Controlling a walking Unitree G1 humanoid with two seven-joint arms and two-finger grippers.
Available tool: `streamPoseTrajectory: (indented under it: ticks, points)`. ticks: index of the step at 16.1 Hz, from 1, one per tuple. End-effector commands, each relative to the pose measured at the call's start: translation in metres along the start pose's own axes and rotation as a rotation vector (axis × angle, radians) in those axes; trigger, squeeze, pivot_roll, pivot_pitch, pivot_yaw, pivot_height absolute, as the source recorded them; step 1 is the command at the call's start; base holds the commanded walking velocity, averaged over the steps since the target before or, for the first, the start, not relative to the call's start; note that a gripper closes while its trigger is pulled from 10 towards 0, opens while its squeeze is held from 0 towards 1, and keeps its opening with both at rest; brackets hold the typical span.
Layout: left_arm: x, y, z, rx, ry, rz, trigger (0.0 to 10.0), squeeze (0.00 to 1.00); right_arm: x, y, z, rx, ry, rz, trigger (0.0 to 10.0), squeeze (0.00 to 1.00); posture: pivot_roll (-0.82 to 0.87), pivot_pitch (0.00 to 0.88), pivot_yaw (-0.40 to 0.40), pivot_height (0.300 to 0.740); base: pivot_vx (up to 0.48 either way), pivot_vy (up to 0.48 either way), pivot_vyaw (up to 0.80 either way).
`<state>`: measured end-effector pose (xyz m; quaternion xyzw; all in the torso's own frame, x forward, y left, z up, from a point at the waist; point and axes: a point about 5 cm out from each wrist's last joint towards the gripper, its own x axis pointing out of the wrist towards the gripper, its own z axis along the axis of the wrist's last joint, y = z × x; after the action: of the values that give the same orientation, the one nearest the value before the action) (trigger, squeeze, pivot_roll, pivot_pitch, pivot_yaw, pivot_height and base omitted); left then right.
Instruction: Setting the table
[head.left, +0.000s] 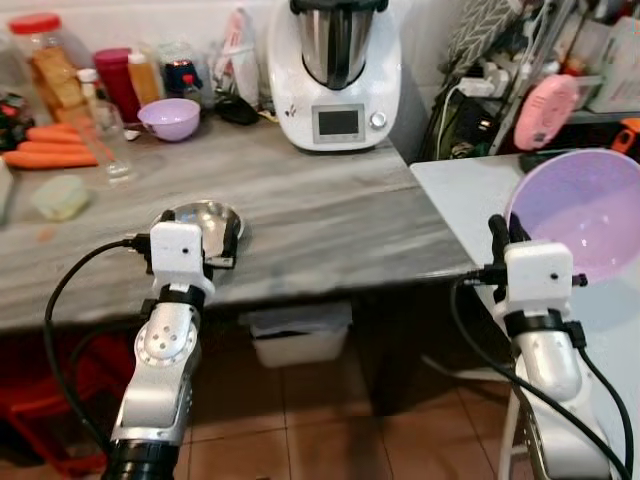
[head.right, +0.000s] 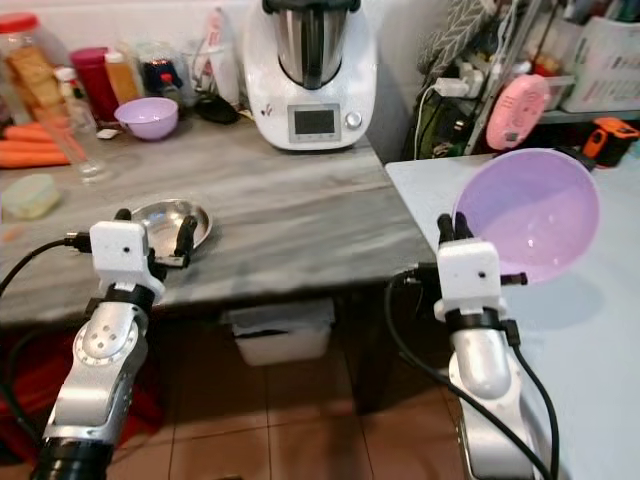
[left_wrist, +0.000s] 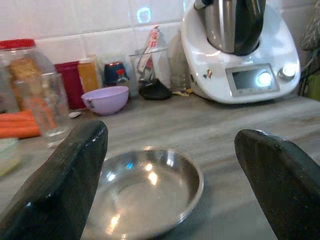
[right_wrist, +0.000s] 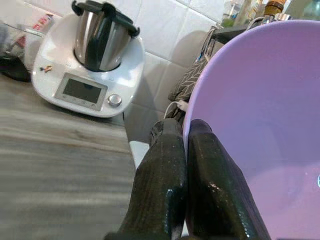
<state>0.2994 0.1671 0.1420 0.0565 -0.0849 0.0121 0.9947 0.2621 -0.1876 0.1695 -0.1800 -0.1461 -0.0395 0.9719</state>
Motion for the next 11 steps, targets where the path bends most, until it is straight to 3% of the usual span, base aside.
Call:
streamPoseTrajectory:
  ticks: [1, 9, 11]
  points:
    - [0.001, -0.001, 0.002, 0.001, -0.004, -0.007, 10.0, 0.00, 0.002, -0.004, 0.005, -0.007, -0.027, -0.020, 10.0, 0.00, -0.04, 0.000, 0.029, 0.740, -0.349, 0.000, 0.00]
    - [-0.001, 0.004, -0.001, 0.022, 0.008, 0.001, 10.0, 0.00, 0.003, 0.004, 0.006, 0.014, -0.031, 0.004, 10.0, 0.00, -0.03, 0.000, 0.027, 0.740, -0.345, 0.000, 0.00]
    - [-0.003, 0.005, -0.004, 0.039, 0.011, -0.003, 10.0, 0.00, 0.003, 0.007, 0.005, 0.010, -0.029, 0.020, 10.0, 0.00, -0.02, 0.000, 0.025, 0.740, -0.144, 0.000, 0.00]
